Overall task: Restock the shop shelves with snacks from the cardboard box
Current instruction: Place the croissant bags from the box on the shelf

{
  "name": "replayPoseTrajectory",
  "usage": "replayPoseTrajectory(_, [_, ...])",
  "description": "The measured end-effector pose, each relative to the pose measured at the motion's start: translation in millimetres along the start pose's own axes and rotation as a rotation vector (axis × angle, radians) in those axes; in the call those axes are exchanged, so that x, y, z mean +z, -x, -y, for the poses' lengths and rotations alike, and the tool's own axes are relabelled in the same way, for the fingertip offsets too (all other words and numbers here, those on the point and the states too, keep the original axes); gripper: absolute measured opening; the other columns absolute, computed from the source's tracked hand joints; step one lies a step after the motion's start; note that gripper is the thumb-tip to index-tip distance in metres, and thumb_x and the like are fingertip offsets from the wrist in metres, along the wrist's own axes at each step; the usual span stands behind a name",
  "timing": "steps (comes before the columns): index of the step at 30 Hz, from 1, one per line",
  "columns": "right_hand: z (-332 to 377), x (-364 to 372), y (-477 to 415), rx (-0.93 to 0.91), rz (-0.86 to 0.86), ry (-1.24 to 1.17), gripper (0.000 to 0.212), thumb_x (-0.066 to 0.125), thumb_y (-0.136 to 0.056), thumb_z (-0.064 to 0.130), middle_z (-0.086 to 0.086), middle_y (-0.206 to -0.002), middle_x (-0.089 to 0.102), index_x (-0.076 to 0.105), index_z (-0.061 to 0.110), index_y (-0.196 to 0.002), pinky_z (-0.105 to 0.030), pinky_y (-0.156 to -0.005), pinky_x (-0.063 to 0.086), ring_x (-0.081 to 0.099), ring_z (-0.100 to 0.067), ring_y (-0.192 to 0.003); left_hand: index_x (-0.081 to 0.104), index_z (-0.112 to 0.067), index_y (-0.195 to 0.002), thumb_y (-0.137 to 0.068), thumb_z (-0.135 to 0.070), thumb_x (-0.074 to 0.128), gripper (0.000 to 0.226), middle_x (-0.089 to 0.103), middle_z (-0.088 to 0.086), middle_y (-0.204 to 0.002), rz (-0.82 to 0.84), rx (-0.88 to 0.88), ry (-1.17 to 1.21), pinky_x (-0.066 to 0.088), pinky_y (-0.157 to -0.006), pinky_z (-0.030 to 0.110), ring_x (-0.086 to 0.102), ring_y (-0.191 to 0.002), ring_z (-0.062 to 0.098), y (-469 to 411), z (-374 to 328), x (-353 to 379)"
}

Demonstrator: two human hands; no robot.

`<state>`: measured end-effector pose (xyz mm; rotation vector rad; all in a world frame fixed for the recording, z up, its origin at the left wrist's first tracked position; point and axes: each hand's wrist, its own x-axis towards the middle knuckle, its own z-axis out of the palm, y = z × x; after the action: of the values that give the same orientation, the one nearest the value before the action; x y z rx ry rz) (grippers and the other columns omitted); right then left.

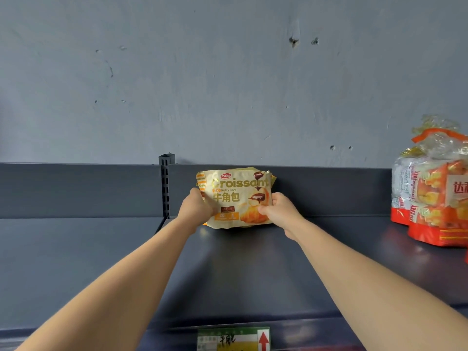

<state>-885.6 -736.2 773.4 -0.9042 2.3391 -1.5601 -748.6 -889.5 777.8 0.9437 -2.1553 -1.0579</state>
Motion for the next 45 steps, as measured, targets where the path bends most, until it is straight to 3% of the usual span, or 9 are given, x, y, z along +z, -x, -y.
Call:
replayPoseTrajectory(8, [-6.9,11.3,1.0,0.011,0.002,0.106,0.048,0.065,-0.085,0.019,-0.002,-0.124,0.057,0.048,0.015,-0.130,-0.031,-0.088,0.049,0.054,-0.020,-0.113,0.037,-0.009,-0.130,-0.086,-0.012,0.067,0.053,0.053,0.010,-0.123,0.023,0.048,-0.126,0.053,-0.090,0.042,0.054,-0.110,0.028,-7.3,6.2,9.2])
replayPoseTrajectory(18, [-2.2,7.8,7.7,0.024,-0.015,0.018,0.050,0.068,-0.085,0.019,-0.001,-0.127,0.057,0.048,0.017,-0.131,-0.030,-0.088,0.047,0.054,-0.019,-0.115,0.039,-0.010,-0.134,-0.087,-0.017,0.066,0.055,0.055,0.009,-0.123,0.040,0.031,-0.125,0.053,-0.090,0.042,0.056,-0.108,0.027,-3.5,3.8,2.9])
replayPoseTrajectory(26, [3.9,1.4,23.5,0.023,-0.031,0.067,0.056,0.065,-0.090,0.015,-0.005,-0.136,0.052,0.039,0.012,-0.140,-0.030,-0.090,0.041,0.049,-0.022,-0.124,0.045,-0.008,-0.127,-0.087,-0.019,0.067,0.048,0.056,0.007,-0.117,0.055,0.036,-0.164,0.044,-0.076,0.031,0.050,-0.097,0.020,9.7,-0.1,-7.6])
replayPoseTrajectory(30, [4.2,0.7,30.2,0.021,-0.028,0.134,0.048,0.064,-0.089,0.016,-0.004,-0.129,0.057,0.047,0.015,-0.134,-0.029,-0.086,0.045,0.054,-0.020,-0.115,0.049,-0.008,-0.110,-0.087,-0.013,0.062,0.027,0.053,0.004,-0.096,0.074,0.034,-0.190,0.042,-0.067,0.027,0.050,-0.088,0.020,17.8,1.4,-11.1])
replayPoseTrajectory(33, [4.2,0.2,38.2,0.022,-0.039,0.222,0.045,0.063,-0.090,0.019,-0.005,-0.129,0.058,0.048,0.014,-0.133,-0.030,-0.083,0.046,0.055,-0.022,-0.113,0.049,-0.009,-0.086,-0.087,-0.012,0.060,0.011,0.049,0.003,-0.078,0.066,0.030,-0.218,0.037,-0.054,0.023,0.046,-0.067,0.015,25.3,4.3,-14.6])
replayPoseTrajectory(36, [4.6,0.3,50.0,0.025,-0.036,0.289,0.048,0.061,-0.092,0.019,-0.007,-0.135,0.054,0.046,0.012,-0.137,-0.029,-0.085,0.042,0.052,-0.025,-0.120,0.044,-0.013,-0.070,-0.087,-0.013,0.061,0.025,0.044,0.001,-0.066,0.098,0.050,-0.265,0.031,-0.048,0.022,0.041,-0.057,0.012,33.1,9.3,-18.3])
replayPoseTrajectory(41, [4.4,0.6,74.2,0.050,-0.045,0.335,0.055,0.062,-0.091,0.021,-0.003,-0.144,0.047,0.044,0.016,-0.142,-0.030,-0.093,0.042,0.048,-0.023,-0.127,0.055,-0.009,-0.087,-0.087,-0.020,0.065,0.015,0.056,0.005,-0.087,0.161,0.131,-0.353,0.041,-0.061,0.024,0.052,-0.078,0.018,49.9,13.8,-25.1])
replayPoseTrajectory(43, [5.5,-0.9,85.0,0.049,-0.056,0.352,0.049,0.061,-0.091,0.019,-0.004,-0.139,0.052,0.049,0.016,-0.138,-0.029,-0.089,0.042,0.051,-0.024,-0.122,0.048,-0.016,-0.077,-0.088,-0.021,0.065,0.020,0.055,0.004,-0.094,0.171,0.169,-0.368,0.044,-0.073,0.028,0.052,-0.085,0.020,57.8,14.6,-26.8])
replayPoseTrajectory(45, [6.9,-3.8,96.1,0.053,-0.067,0.365,0.051,0.061,-0.091,0.020,-0.005,-0.141,0.050,0.048,0.014,-0.139,-0.031,-0.093,0.042,0.049,-0.025,-0.125,0.049,-0.015,-0.082,-0.088,-0.020,0.064,0.017,0.058,0.007,-0.097,0.177,0.204,-0.372,0.044,-0.077,0.030,0.053,-0.086,0.021,68.8,12.9,-29.7])
